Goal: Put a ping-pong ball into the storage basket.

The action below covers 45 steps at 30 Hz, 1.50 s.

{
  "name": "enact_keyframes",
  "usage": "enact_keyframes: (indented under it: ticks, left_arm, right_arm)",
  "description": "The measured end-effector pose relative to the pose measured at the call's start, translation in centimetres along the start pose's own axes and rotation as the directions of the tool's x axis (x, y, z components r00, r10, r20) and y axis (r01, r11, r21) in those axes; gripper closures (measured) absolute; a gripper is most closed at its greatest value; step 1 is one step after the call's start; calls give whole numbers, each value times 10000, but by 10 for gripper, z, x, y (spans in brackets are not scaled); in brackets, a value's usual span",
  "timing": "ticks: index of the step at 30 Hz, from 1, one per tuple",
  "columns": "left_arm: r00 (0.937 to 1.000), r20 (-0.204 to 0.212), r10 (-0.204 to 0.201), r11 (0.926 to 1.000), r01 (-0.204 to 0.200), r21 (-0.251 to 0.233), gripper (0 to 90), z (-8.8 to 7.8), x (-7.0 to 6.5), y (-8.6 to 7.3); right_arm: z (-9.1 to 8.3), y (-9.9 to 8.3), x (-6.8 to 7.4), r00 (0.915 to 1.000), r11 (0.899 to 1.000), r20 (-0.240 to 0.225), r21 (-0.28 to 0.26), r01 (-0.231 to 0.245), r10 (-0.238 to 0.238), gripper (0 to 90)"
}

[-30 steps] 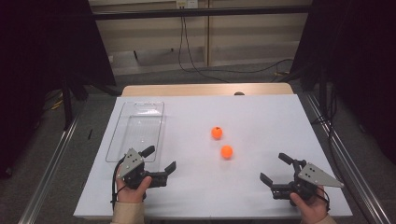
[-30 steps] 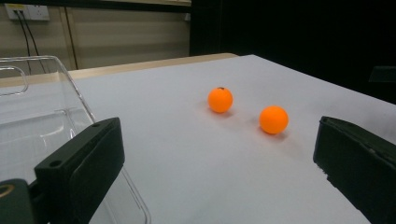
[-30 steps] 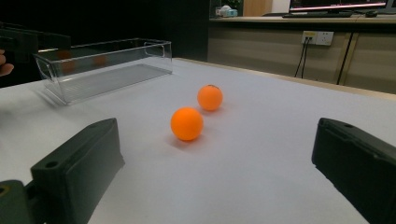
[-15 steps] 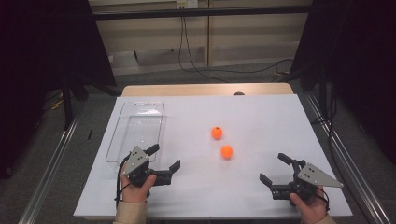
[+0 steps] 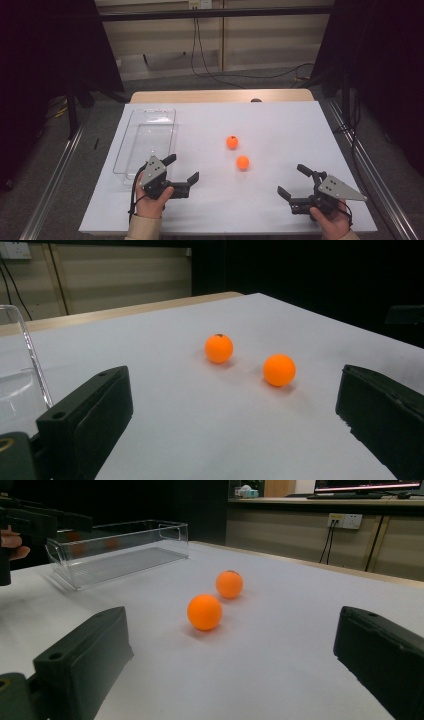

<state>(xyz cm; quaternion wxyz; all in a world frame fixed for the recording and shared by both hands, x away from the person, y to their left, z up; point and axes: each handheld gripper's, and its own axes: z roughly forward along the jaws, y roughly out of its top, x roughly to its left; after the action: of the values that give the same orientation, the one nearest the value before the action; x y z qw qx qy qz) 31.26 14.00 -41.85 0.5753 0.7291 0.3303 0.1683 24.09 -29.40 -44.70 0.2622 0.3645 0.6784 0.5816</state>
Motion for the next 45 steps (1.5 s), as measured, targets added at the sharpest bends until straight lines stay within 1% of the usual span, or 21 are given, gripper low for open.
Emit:
enact_keyframes:
  ticks: [7,10,14,15,22,28,33,40,42,43,45]
  left_arm:
    - [10000,70,47,10000,-47,15,18,4,-2,1]
    - [9999,132,4,10000,-4,31,18,7,-4,1]
    - [9997,229,126,9999,-128,89,17,11,-7,2]
    - [9995,247,186,9997,-190,177,18,12,-7,2]
    - [9994,322,152,9997,-158,173,17,16,-10,5]
    - [9992,384,50,9997,-60,249,14,24,-14,6]
    - [9985,524,173,9995,-187,272,14,28,-17,7]
    - [9982,581,165,9994,-183,306,14,33,-20,8]
    - [9975,643,278,9989,-301,356,14,34,-20,8]
    - [9976,652,233,9991,-255,338,14,35,-21,8]
    - [9972,693,295,9989,-319,345,14,37,-22,8]
  right_arm:
    - [0,0,0,10000,10000,-22,24,19,-19,12]
    - [0,0,0,10000,10000,-18,30,7,-7,12]
    - [0,0,1,10000,10000,-23,28,17,-17,11]
    - [0,0,1,10000,10000,-17,26,6,-6,11]
    - [-1,0,0,10000,10000,11,-14,-7,7,12]
    - [-1,0,0,10000,10000,-2,1,-15,15,11]
    - [-1,0,0,10000,10000,5,-26,-49,49,12]
    - [-1,0,1,10000,10000,-32,22,-7,7,12]
    - [-1,0,1,10000,10000,-31,12,-4,4,12]
    - [-1,0,1,10000,10000,-32,-1,-27,27,12]
    - [-1,0,1,10000,10000,-25,-19,-35,35,12]
